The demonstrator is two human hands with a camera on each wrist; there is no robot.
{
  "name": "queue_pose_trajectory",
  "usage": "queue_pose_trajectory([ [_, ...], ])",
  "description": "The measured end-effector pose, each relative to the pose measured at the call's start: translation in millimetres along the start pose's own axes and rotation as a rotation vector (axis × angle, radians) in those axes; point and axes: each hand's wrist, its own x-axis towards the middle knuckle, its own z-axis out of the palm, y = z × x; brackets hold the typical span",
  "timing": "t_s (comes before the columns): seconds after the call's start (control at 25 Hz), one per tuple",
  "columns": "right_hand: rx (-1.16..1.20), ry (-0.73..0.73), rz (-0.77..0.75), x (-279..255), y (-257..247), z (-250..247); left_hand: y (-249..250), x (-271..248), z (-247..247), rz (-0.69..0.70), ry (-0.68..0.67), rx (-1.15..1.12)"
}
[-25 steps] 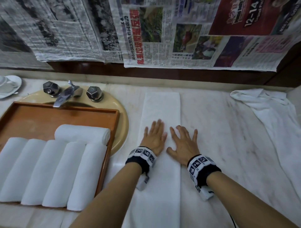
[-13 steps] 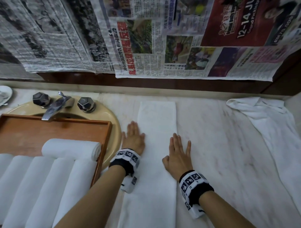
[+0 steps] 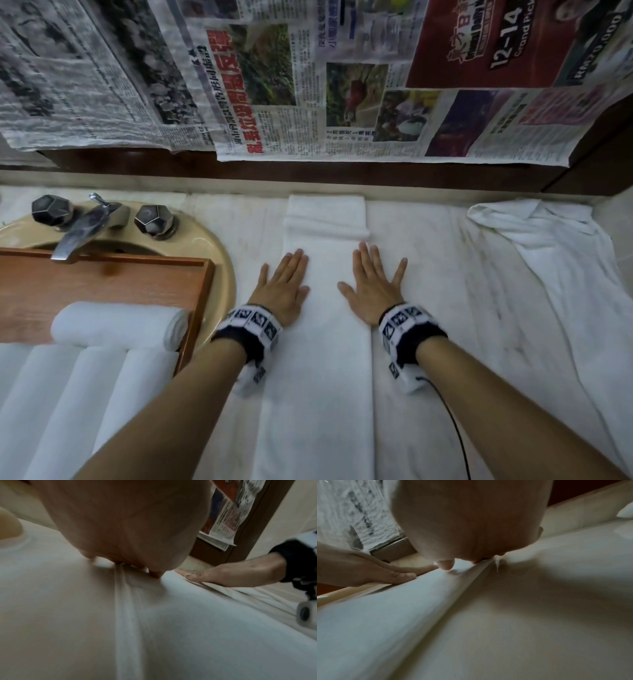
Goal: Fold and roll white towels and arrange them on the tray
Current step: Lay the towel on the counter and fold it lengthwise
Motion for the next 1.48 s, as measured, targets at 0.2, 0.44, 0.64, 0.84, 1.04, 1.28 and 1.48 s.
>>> queue_pose_trajectory([
  [0.2,-0.012,-0.092,0.007,44,10,-36,3,45,-37,-0.074,-0.056,0.086],
  [0.44,0.06,-0.022,-0.168,-44,-11,2,41,-30,0,0.051,0.088,0.015],
  [0.64,0.162,-0.097,0.07,-88,12,39,-12,-95,57,-0.19,0.117,-0.122],
  [0.84,0.057,-0.048,-0.158,-145,-48,74,28,-123,78,0.083,0.146,-0.065],
  [1.04,0.212,-0.101,0.212,-170,4,90,-29,-166,102,-0.218,0.12,-0.097],
  [1.28,0.065,-0.035,-0.167,-220,-64,120,33,-195,132,0.172,0.123,0.053],
  [1.48,0.156,-0.042,0.238,-234,-12,131,-32,-219,128,-0.203,0.117,-0.005],
])
